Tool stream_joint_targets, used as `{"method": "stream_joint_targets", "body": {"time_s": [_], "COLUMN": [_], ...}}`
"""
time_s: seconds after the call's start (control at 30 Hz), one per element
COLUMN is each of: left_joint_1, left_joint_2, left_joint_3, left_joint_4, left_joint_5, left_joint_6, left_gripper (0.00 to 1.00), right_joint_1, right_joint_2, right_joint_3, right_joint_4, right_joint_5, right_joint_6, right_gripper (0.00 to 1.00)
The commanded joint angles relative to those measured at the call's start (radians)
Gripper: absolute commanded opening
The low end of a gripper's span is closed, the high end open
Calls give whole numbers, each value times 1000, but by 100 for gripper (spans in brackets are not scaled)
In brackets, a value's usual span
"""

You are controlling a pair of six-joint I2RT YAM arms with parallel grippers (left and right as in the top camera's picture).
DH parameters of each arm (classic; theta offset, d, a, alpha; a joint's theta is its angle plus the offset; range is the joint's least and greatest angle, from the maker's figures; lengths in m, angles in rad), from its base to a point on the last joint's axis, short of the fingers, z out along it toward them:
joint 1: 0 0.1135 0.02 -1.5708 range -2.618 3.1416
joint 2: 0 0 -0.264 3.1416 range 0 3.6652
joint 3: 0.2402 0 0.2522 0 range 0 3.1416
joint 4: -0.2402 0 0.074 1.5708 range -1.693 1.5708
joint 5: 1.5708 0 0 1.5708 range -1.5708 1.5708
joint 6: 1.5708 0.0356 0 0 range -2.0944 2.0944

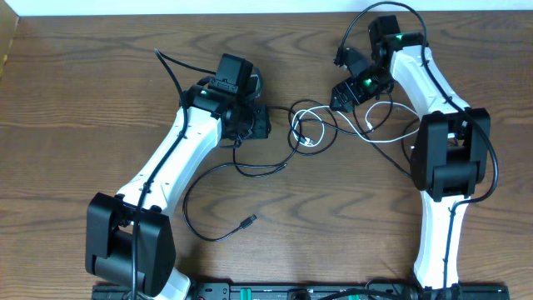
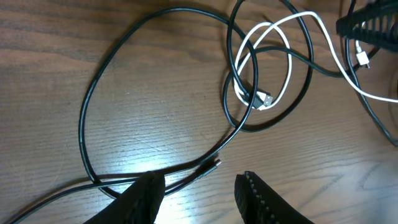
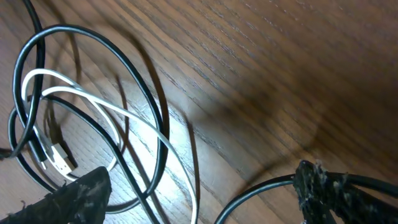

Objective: Untangle cables

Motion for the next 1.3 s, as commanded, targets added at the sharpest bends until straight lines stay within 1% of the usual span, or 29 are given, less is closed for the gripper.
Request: {"method": "stream_joint_targets", "body": {"time_s": [0.0,0.23,0.33,0.47,0.57,0.6,0.7,0.77,0.83,1.03,1.27], "left_joint_1": [4,4,4,4,4,4,4,4,4,4,4], "left_joint_2": [-6,-6,-6,-6,-6,-6,-6,-6,-6,-6,-6], "left_joint_3": [-3,-3,-3,-3,-3,-3,-3,-3,-3,-3,-3], "left_joint_4": [9,14,14,16,16,16,16,16,16,16,16], "left_joint_5": [-10,-10,-10,-10,-10,-10,-10,-10,-10,-10,-10], "left_joint_6": [-23,-27,-27,-27,-27,-28,-27,-27,-27,-27,-28], "left_gripper": [43,43,42,43,43,43,43,43,43,42,43], "right_joint_1": [6,38,69,95,101,101,100,100,100,100,100], "right_joint_2": [29,35,38,41,41,41,41,41,41,41,41], "right_joint_3": [9,-8,-21,-37,-44,-45,-46,-46,-47,-48,-64], "right_joint_4": [0,2,19,67,96,103,112,111,111,112,122], "right_joint_5": [-18,-61,-57,-11,11,11,10,10,10,10,10], "right_joint_6": [-72,-188,-232,-231,-214,-205,-172,-165,-156,-156,-156], "right_gripper": [90,86,81,72,69,66,60,52,48,40,34]}}
